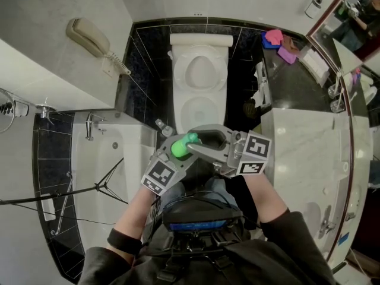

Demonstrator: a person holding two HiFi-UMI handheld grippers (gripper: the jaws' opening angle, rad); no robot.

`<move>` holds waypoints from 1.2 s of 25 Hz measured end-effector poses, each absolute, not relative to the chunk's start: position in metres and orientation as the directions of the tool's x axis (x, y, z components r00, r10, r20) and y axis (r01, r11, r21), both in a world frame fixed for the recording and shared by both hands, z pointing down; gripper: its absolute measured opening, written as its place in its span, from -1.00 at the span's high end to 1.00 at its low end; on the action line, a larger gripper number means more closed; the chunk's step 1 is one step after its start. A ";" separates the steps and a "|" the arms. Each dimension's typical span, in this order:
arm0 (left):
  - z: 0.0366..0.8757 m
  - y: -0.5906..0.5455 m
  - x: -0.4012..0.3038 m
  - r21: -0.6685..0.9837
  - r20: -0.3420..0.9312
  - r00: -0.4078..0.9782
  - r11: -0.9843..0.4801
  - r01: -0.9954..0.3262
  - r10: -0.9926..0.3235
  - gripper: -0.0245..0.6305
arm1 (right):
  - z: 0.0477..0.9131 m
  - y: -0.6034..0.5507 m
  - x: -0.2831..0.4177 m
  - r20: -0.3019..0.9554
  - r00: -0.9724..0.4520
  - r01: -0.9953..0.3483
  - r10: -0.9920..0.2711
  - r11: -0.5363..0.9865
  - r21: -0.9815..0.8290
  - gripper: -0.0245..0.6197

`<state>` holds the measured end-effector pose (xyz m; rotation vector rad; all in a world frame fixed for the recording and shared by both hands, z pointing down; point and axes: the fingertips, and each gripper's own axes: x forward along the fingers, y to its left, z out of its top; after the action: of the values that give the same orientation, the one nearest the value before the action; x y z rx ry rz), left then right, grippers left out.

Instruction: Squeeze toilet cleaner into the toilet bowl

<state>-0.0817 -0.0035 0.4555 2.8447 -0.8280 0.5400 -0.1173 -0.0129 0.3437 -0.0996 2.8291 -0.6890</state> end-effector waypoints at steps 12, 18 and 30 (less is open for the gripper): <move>0.484 -0.029 -0.099 -0.158 0.377 0.585 -0.672 -0.723 -0.718 0.37 | 0.381 -0.030 -0.117 0.035 -0.927 -0.307 -0.375 0.700 -0.645 0.48; 0.486 -0.026 -0.094 -0.134 0.382 0.615 -0.699 -0.702 -0.690 0.37 | 0.383 -0.030 -0.116 0.050 -0.910 -0.348 -0.411 0.694 -0.630 0.42; 0.445 0.018 -0.070 0.122 0.287 0.903 -0.923 -0.366 -0.320 0.37 | 0.334 -0.012 -0.108 -0.180 -0.967 -0.107 -0.179 0.930 -0.351 0.03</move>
<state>-0.0700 0.0184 0.4451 2.8948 -0.5262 0.3928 -0.1075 -0.0116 0.3345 -0.2155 2.8792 -0.5065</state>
